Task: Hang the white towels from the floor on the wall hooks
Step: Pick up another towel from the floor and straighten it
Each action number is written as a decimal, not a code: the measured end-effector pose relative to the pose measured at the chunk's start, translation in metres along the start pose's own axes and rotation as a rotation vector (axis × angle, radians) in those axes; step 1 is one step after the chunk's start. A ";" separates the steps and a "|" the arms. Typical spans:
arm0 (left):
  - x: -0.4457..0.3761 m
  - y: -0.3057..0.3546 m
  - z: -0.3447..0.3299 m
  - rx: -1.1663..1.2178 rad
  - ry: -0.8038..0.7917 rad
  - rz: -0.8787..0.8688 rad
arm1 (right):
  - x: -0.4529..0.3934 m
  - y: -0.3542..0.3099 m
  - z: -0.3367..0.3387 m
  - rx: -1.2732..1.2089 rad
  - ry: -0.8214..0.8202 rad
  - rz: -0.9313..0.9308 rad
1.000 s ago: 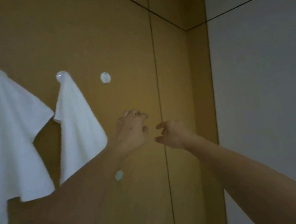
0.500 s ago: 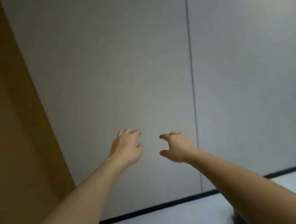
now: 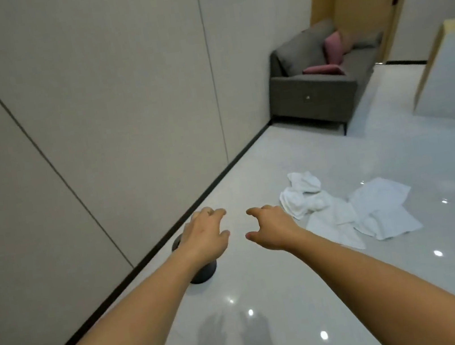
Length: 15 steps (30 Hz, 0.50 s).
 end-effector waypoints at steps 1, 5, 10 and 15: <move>-0.022 0.011 -0.018 0.003 -0.037 -0.043 | -0.010 0.025 -0.001 -0.010 -0.012 -0.055; -0.113 0.052 -0.081 0.039 -0.163 -0.192 | -0.053 0.117 0.000 -0.059 -0.044 -0.266; -0.217 0.094 -0.141 0.099 -0.332 -0.305 | -0.104 0.204 0.004 -0.126 -0.090 -0.500; -0.298 0.119 -0.184 0.102 -0.456 -0.379 | -0.148 0.260 0.003 -0.204 -0.123 -0.659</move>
Point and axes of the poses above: each hand's wrist, its own x-axis away from the middle knuckle, its own z-axis out of the back of the hand, y = z × x, the point moved 3 cm from there along -x, towards the middle knuckle, and after that the axes turned 8 degrees about -z, right-handed, at the moved point
